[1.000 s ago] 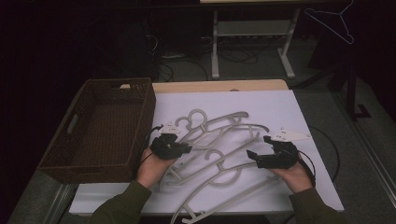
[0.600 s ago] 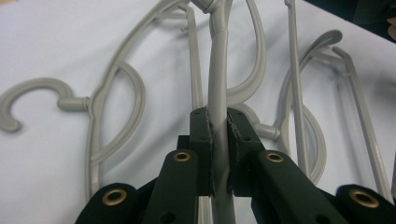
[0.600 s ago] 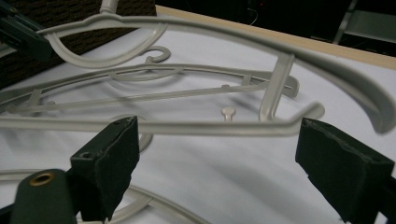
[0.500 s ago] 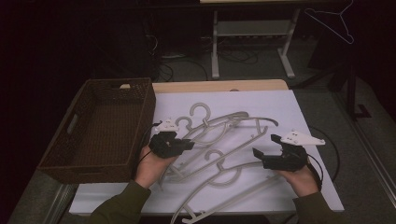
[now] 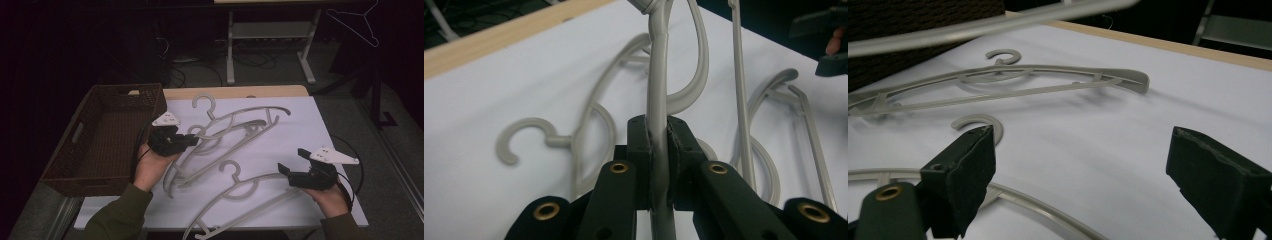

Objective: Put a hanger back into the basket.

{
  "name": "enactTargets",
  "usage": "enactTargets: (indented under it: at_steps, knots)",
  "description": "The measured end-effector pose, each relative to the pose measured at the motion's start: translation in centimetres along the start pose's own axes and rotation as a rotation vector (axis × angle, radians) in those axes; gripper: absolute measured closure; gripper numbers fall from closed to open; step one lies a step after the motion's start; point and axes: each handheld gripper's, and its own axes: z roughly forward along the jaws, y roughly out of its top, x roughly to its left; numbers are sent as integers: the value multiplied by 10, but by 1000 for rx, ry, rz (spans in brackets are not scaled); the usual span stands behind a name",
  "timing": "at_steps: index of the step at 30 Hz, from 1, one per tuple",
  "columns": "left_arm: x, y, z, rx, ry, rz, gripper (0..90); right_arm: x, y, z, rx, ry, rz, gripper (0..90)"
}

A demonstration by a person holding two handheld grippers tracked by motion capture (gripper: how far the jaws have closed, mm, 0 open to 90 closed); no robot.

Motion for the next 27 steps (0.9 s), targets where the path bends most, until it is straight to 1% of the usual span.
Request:
enactTargets:
  at_steps: [2, 3, 4, 6, 7, 9, 11, 13, 14, 16, 17, 20, 22, 23, 24, 27]
  knots:
    - [3, 7, -7, -1, 8, 2, 826, -1, -1, 0, 1, 1, 4, 119]
    - [3, 7, -7, -1, 8, 2, 826, -1, -1, 0, 1, 1, 4, 119]
    - [6, 11, -12, -3, 15, 8, 826, -2, -1, 0, -1, -2, 4, 119]
    - [10, 13, -17, -9, 17, -3, 826, -2, -1, 0, -2, -5, 1, 119]
    - [10, 13, -17, -9, 17, -3, 826, -2, -1, 0, -2, -5, 1, 119]
    - [15, 15, -22, -5, 25, -7, 826, -4, -1, -1, -11, -8, 7, 119]
    - [20, 15, -26, -5, 34, -10, 826, -5, -1, -1, -8, -8, 9, 118]
    - [27, 15, -34, -11, 42, -24, 826, -6, -2, -1, -8, -9, 11, 118]
    - [27, 15, -34, -11, 42, -24, 826, -6, -2, -1, -8, -9, 11, 118]
    - [34, 16, -41, -11, 58, -29, 826, -5, -2, 0, -10, -8, 11, 119]
    - [34, 16, -41, -11, 58, -29, 826, -5, -2, 0, -10, -8, 11, 119]
    - [41, 15, -50, -25, 66, -39, 826, -5, -2, 0, -12, -5, 11, 118]
    - [46, 15, -56, -25, 81, -44, 826, -5, -2, -1, -15, -5, 10, 119]
    - [51, 14, -63, -25, 97, -42, 826, -5, -2, -1, -15, -6, 8, 119]
    - [51, 14, -63, -25, 97, -42, 826, -5, -2, -1, -15, -6, 8, 119]
    - [59, 13, -74, -28, 125, -49, 826, -5, -2, -1, -16, -5, 9, 119]
